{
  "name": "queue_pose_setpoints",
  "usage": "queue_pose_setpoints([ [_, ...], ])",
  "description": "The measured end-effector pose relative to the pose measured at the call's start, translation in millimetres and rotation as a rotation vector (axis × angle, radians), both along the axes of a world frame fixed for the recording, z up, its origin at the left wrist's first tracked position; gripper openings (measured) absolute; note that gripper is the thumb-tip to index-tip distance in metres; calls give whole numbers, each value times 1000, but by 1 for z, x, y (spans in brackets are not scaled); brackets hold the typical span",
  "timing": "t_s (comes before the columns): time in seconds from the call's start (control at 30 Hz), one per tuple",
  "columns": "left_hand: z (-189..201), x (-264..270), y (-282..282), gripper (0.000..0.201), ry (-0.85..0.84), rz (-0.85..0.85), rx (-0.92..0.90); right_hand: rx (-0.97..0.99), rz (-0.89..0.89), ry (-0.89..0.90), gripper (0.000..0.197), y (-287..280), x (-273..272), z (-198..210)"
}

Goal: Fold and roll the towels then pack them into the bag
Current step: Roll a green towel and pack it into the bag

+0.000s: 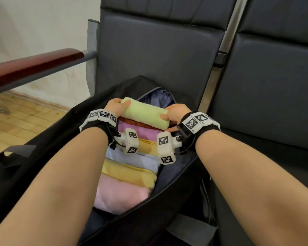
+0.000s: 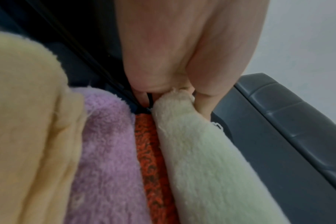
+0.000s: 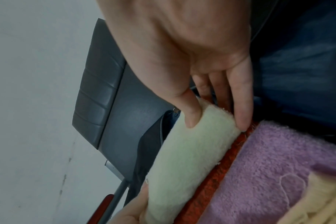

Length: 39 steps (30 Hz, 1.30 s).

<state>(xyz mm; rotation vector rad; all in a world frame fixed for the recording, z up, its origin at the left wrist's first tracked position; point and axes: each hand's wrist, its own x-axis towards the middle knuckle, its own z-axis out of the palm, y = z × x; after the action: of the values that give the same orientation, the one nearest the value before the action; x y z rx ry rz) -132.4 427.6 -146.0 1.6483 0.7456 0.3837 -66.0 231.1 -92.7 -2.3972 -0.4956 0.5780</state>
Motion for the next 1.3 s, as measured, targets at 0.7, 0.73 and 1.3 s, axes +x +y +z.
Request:
queue_pose_setpoints([
  [0.7,-3,31,-12,39,-34,55,241,291,-336,-80,28,19,31,-26],
  [0.73,-5,32,-14,41,-12,46,243,259,-318,-101,28,19,30,-27],
  [1.3,10,7,-20,32,118,-63,478,-177,-2,-361,32,21,16,6],
])
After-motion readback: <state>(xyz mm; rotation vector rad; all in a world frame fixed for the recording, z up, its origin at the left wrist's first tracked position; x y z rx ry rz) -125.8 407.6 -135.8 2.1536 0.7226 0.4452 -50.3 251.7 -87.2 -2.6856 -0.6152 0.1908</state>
